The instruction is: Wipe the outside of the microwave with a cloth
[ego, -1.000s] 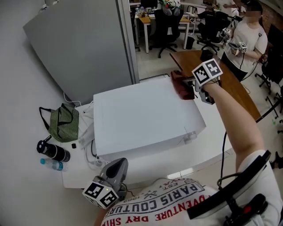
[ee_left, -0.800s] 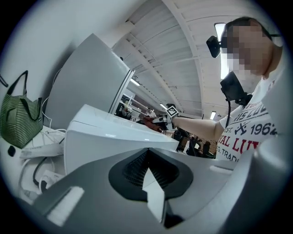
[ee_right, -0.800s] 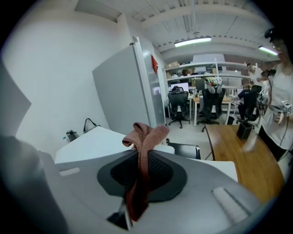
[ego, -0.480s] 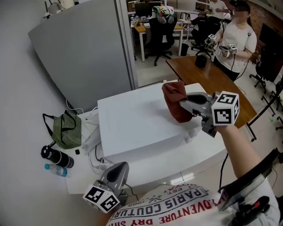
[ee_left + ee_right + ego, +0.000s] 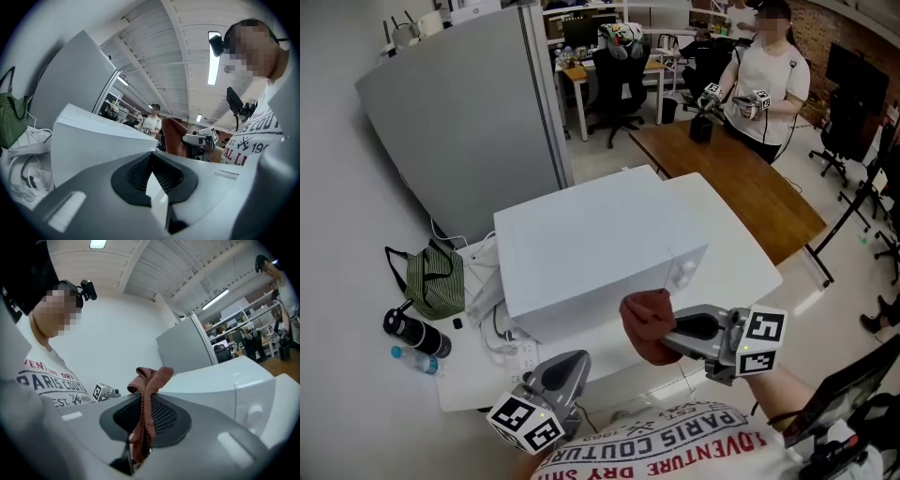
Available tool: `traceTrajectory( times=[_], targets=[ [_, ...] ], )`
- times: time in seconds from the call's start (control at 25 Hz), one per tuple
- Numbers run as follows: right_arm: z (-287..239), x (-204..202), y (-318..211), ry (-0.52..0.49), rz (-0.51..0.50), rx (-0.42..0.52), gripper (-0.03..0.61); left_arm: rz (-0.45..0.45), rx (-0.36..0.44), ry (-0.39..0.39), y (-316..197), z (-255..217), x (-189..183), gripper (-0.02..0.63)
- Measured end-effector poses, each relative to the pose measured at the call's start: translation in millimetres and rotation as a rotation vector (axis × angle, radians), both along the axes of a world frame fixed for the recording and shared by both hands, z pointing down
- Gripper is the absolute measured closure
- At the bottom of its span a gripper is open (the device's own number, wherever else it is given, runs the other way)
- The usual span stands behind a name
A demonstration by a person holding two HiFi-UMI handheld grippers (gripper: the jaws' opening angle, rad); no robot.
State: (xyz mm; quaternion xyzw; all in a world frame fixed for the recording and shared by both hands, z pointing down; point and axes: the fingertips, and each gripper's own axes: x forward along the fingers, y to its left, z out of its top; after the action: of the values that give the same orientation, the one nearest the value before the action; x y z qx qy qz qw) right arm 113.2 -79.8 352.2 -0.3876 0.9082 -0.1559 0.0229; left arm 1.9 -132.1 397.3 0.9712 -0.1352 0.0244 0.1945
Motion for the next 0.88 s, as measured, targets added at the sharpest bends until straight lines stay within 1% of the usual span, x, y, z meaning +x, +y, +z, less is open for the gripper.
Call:
traceTrajectory(
  times=[0.12,0.24,0.4,0.52,0.72,0.88],
  targets=[
    [13,-2,31,-0.016,-0.01,0.007,0.535,0.017,0.008,-0.02,33,2,13,0.612],
    [20,0,66,-0.055,-0.021,0.004,0.537,0.012,0.01,-0.025,70,-2,24,0.612],
    [19,5,112,-0.062,-0.042,0.017,0.537,0.013,0.03,-0.038,121,-11,40,0.612],
    [18,6,141,-0.06,-0.061,0.011,0.537,-0.002,0.05,-0.047,152,-18,45,0.612],
    [20,12,169,-0.059,-0.078,0.02,0.537,-0.025,0.08,-0.048,184,-24,50,0.612],
    [21,12,177,-0.063,-0.085,0.024,0.537,-0.033,0.094,-0.044,195,-29,51,0.612]
  ],
)
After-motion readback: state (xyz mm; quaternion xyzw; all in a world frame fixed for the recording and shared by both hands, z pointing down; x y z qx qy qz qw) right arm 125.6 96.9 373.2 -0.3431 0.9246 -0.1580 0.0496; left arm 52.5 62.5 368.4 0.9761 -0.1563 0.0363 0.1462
